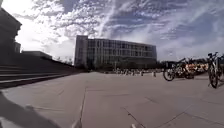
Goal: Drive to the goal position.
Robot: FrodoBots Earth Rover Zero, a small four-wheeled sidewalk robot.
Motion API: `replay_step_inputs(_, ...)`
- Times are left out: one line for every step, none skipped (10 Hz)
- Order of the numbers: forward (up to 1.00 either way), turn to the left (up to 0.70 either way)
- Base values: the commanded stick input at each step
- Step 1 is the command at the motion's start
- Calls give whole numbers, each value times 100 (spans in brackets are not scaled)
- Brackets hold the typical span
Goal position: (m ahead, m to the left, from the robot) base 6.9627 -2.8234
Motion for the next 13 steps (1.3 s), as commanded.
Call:
replay_step_inputs(70,0)
replay_step_inputs(70,0)
replay_step_inputs(70,-9)
replay_step_inputs(70,-9)
replay_step_inputs(70,0)
replay_step_inputs(70,-6)
replay_step_inputs(70,-7)
replay_step_inputs(70,-10)
replay_step_inputs(70,-19)
replay_step_inputs(70,-11)
replay_step_inputs(70,-6)
replay_step_inputs(70,-24)
replay_step_inputs(70,-20)
